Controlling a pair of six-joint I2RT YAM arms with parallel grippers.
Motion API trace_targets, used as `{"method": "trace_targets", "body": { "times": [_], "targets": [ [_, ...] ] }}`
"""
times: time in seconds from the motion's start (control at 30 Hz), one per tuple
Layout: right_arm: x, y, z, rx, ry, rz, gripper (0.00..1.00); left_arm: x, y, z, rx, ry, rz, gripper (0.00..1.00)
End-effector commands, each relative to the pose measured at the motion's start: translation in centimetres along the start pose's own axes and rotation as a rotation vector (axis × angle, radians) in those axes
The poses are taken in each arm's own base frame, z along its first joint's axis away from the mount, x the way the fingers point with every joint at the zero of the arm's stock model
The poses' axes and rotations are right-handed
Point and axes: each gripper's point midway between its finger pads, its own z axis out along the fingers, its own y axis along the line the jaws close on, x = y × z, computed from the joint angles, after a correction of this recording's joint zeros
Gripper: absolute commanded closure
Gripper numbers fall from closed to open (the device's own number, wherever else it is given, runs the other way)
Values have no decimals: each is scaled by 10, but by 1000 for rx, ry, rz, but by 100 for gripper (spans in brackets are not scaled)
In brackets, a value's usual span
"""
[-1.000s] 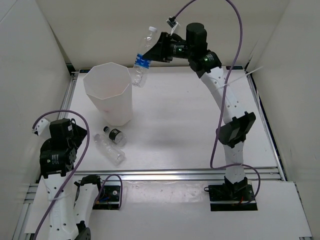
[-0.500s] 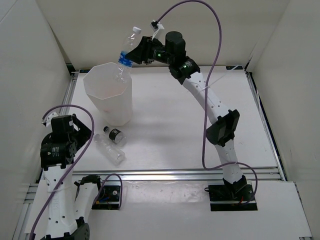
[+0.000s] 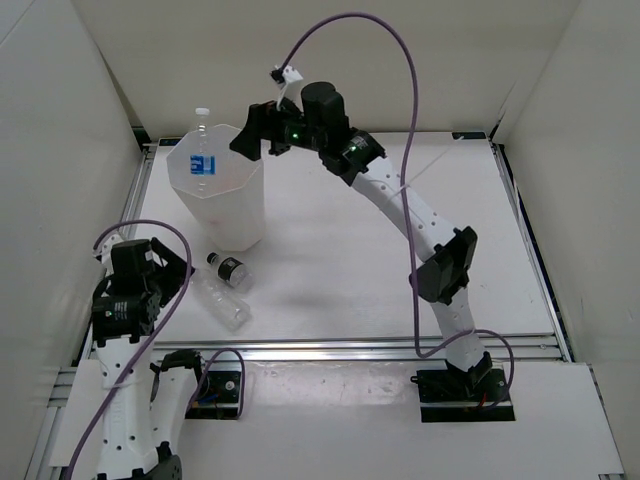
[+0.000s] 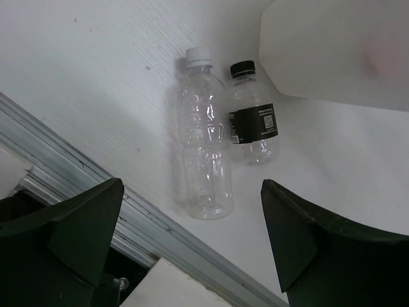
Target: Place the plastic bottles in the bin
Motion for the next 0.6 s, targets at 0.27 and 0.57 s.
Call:
{"method": "trace_targets", "body": {
  "times": [0.27,0.57],
  "targets": [
    [-90,-30,-139,277,-120,-75,0,64,-21,76,131,131,-239,0],
    [-99,-53,-182,326,-113,-42,0,82,-18,124,76,219,-264,0]
  ]
}}
